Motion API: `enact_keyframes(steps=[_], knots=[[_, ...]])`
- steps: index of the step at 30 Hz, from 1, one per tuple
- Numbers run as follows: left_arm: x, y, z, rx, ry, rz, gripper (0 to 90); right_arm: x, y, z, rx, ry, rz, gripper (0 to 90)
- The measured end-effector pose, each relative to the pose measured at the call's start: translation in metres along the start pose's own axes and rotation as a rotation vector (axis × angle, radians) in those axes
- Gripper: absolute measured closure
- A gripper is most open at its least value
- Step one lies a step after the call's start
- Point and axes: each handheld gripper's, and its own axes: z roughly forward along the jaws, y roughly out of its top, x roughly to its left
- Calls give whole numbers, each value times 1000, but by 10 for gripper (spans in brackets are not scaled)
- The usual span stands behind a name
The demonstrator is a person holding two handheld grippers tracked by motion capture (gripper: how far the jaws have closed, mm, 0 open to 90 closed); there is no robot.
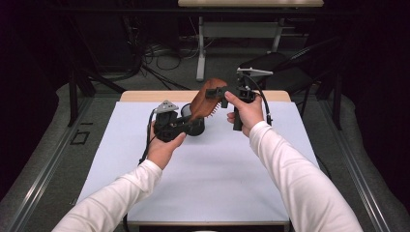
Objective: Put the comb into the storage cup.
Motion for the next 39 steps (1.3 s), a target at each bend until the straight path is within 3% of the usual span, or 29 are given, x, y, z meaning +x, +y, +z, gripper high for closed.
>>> enact_keyframes(steps=[5,10,24,39], knots=[[-3,0,2,4,-8,9,711,-3,-1,1,-6,9,22,300],[-3,-1,4,6,-8,7,710,-6,-2,1,-19,-6,12,328],[-5,-3,6,9,-15,6,710,-10,-2,-2,-41,-23,35,325],[-4,-3,5,2,-17,4,709,-14,-3,-1,-51,18,85,357]])
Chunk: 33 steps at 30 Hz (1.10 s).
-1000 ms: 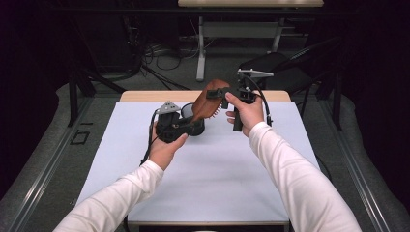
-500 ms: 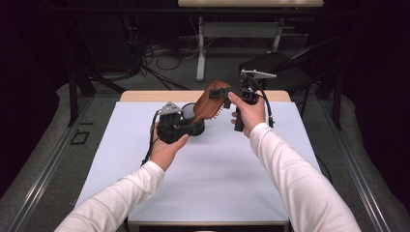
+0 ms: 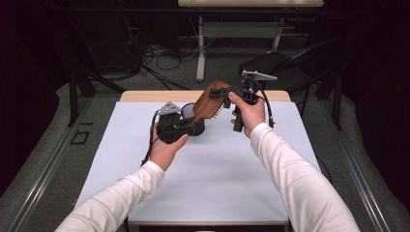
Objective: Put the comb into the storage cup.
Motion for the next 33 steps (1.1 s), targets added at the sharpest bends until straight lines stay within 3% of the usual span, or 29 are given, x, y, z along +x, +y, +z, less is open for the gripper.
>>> enact_keyframes(steps=[7,33], knots=[[0,-1,2,5,-5,2,709,0,1,-2,9,-12,5,365],[1,-8,6,36,-7,-2,713,4,3,-10,13,54,46,489]])
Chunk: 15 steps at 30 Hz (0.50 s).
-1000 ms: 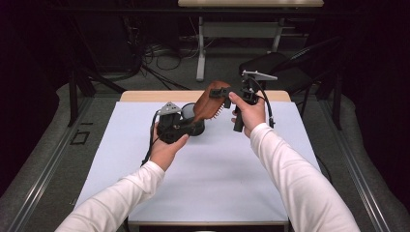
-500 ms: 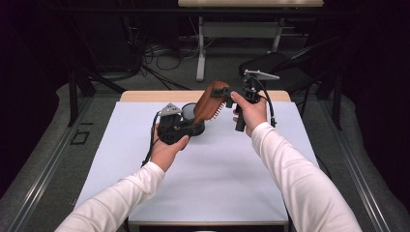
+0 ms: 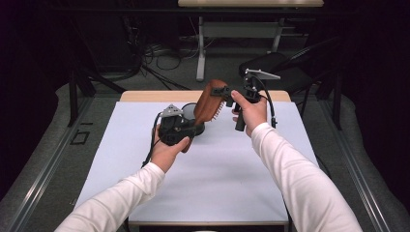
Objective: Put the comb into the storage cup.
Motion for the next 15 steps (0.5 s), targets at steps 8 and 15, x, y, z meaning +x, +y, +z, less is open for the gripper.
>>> enact_keyframes(steps=[8,15], knots=[[0,-2,1,8,-6,-4,712,0,0,0,12,-2,2,500],[1,-4,2,14,-9,-1,712,-1,0,1,30,2,10,511]])
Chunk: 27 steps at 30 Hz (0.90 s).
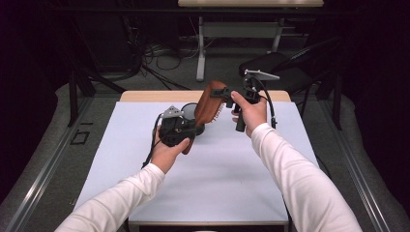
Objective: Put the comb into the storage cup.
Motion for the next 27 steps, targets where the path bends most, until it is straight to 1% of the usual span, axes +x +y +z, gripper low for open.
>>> enact_keyframes(steps=[14,18,27], knots=[[0,-1,2,3,1,-1,709,-2,1,0,13,9,13,519],[-1,-1,2,0,0,0,705,-3,1,0,18,11,10,521],[-1,-1,2,-3,-6,-6,666,-2,2,0,19,30,17,524]])
